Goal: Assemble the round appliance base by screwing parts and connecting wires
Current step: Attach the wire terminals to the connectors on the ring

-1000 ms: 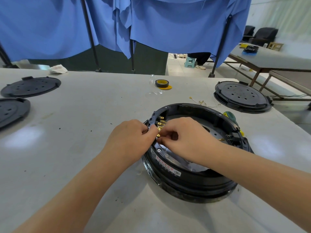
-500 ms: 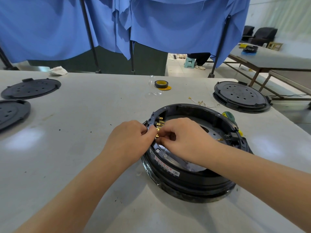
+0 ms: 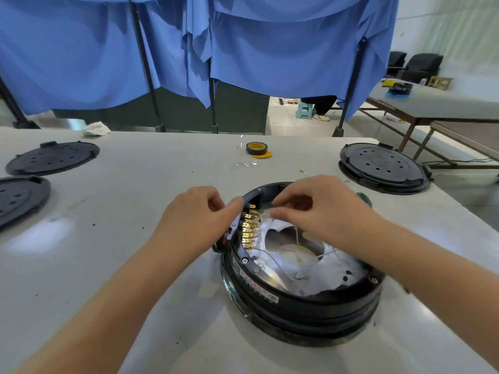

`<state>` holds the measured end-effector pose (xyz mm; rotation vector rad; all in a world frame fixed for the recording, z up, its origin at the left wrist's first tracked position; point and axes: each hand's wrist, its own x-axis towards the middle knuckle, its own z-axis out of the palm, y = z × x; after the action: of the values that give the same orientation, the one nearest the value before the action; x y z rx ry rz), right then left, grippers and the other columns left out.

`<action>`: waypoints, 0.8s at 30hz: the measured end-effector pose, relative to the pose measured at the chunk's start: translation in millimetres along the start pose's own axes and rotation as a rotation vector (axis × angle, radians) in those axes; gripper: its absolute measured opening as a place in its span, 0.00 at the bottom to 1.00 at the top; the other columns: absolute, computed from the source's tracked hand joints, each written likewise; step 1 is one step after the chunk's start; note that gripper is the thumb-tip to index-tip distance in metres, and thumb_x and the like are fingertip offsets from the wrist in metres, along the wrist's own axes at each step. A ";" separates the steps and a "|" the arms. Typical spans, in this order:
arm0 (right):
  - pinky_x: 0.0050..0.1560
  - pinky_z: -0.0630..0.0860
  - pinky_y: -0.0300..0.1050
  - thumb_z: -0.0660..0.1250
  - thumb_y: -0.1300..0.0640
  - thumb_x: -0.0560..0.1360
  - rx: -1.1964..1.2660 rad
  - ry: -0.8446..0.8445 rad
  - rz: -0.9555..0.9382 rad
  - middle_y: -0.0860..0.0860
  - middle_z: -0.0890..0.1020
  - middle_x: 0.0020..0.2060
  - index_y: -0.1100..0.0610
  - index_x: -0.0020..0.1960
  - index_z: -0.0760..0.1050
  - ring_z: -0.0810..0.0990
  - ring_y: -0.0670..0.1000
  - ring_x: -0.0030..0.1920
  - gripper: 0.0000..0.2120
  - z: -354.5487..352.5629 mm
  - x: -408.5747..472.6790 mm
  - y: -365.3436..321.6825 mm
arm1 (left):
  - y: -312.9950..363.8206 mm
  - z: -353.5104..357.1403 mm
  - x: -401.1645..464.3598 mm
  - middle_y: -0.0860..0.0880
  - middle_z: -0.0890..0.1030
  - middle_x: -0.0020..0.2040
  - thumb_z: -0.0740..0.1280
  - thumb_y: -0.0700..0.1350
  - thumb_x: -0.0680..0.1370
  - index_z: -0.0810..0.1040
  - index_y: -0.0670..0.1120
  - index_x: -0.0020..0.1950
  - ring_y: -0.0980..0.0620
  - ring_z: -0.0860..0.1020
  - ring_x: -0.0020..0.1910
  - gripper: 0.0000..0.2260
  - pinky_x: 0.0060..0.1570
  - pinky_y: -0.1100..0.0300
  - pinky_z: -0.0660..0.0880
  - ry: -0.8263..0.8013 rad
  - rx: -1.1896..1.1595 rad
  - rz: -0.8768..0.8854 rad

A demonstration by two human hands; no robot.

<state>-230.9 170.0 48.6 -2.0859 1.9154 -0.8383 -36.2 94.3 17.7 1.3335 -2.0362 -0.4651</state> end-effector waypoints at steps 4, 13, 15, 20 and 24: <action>0.43 0.73 0.31 0.72 0.48 0.71 0.030 0.122 0.096 0.39 0.83 0.37 0.46 0.44 0.83 0.79 0.38 0.41 0.03 -27.2 19.9 35.6 | 10.4 8.5 10.0 0.59 0.78 0.46 0.64 0.60 0.75 0.74 0.54 0.54 0.59 0.77 0.43 0.12 0.39 0.60 0.72 -0.110 -0.063 0.023; 0.45 0.71 0.39 0.69 0.58 0.74 -0.127 0.141 0.382 0.47 0.83 0.42 0.52 0.47 0.82 0.77 0.42 0.41 0.04 -28.9 68.7 142.4 | 28.1 45.3 45.4 0.50 0.78 0.60 0.59 0.50 0.81 0.73 0.49 0.66 0.50 0.76 0.57 0.15 0.57 0.55 0.73 -0.216 0.090 0.074; 0.46 0.72 0.42 0.68 0.60 0.74 -0.193 0.115 0.415 0.50 0.83 0.45 0.53 0.48 0.82 0.78 0.47 0.42 0.06 -22.3 77.4 158.0 | 27.3 50.3 46.1 0.49 0.80 0.57 0.57 0.49 0.82 0.76 0.49 0.62 0.50 0.76 0.54 0.13 0.54 0.55 0.73 -0.220 0.109 0.086; 0.53 0.76 0.48 0.65 0.65 0.74 -0.258 0.064 0.483 0.54 0.83 0.52 0.57 0.53 0.81 0.79 0.54 0.51 0.10 -4.8 92.8 184.5 | 24.4 52.3 43.7 0.50 0.81 0.53 0.56 0.49 0.83 0.77 0.50 0.60 0.50 0.76 0.51 0.12 0.52 0.55 0.74 -0.200 0.100 0.090; 0.48 0.74 0.46 0.69 0.60 0.74 -0.265 0.065 0.473 0.51 0.83 0.47 0.55 0.47 0.81 0.77 0.51 0.45 0.04 3.5 95.5 191.4 | 24.6 51.8 41.9 0.51 0.81 0.52 0.56 0.49 0.83 0.77 0.51 0.59 0.51 0.77 0.50 0.12 0.52 0.55 0.75 -0.196 0.098 0.083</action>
<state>-392.1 49.0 -23.1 -1.6186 2.5255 -0.5753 -99.7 63.7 8.8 1.2982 -2.2918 -0.4797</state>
